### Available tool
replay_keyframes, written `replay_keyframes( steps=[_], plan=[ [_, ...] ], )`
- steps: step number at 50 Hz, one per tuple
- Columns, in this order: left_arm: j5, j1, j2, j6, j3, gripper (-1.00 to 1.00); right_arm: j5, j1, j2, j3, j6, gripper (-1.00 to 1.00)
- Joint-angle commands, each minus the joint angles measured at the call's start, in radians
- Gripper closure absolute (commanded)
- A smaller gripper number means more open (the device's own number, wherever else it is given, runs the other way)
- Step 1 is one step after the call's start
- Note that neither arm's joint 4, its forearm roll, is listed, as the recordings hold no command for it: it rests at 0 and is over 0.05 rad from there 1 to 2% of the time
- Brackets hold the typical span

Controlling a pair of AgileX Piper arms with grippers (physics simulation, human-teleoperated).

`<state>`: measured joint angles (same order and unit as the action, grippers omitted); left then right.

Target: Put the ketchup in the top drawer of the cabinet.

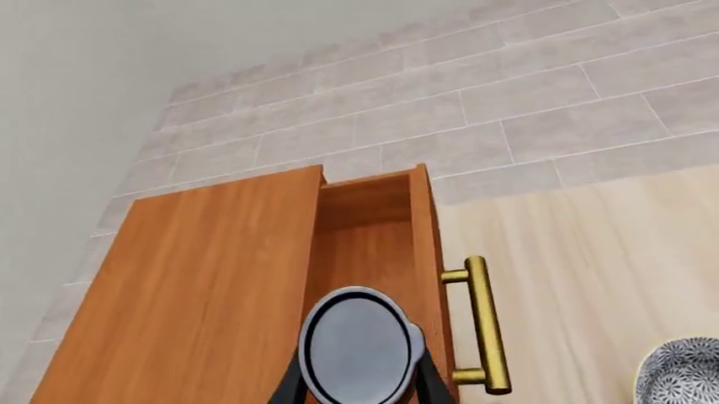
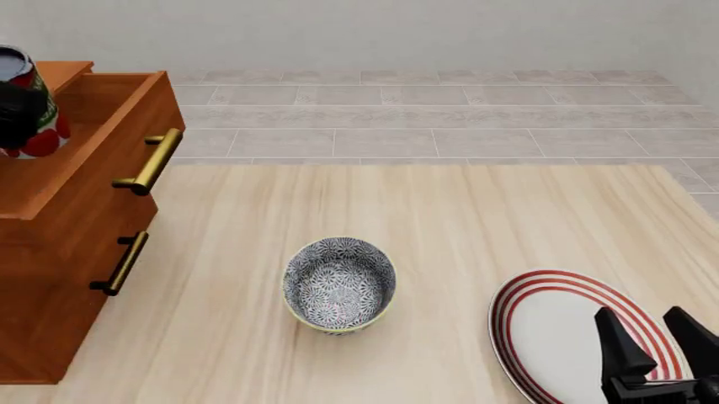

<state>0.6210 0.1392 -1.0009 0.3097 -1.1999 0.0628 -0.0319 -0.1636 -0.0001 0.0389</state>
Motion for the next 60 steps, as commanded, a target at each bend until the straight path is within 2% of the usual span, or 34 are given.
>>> replay_keyframes(
  steps=[1, 9, 16, 20, 22, 32, 60],
  plan=[
    [-0.053, 0.033, -0.026, 0.056, 0.054, 1.0, 0.013, -0.002, -0.019, 0.0, 0.0, -1.0],
    [-0.035, 0.034, -0.049, 0.048, 0.029, 1.0, 0.02, -0.004, -0.032, 0.0, 0.0, -1.0],
    [-0.052, 0.043, -0.053, 0.075, 0.045, 1.0, 0.022, -0.005, -0.036, 0.0, -0.001, -1.0],
    [-0.051, 0.061, -0.08, 0.067, 0.038, 1.0, 0.013, -0.006, -0.028, 0.0, 0.001, -1.0],
    [-0.074, 0.066, -0.074, 0.087, 0.06, 1.0, 0.016, -0.005, -0.032, 0.0, 0.001, -1.0],
    [-0.102, 0.069, -0.082, 0.088, 0.095, 1.0, 0.015, -0.007, -0.034, 0.0, -0.001, -1.0],
    [-0.12, 0.059, -0.093, 0.081, 0.129, 1.0, 0.03, -0.008, -0.053, 0.0, -0.003, -1.0]
  ],
)
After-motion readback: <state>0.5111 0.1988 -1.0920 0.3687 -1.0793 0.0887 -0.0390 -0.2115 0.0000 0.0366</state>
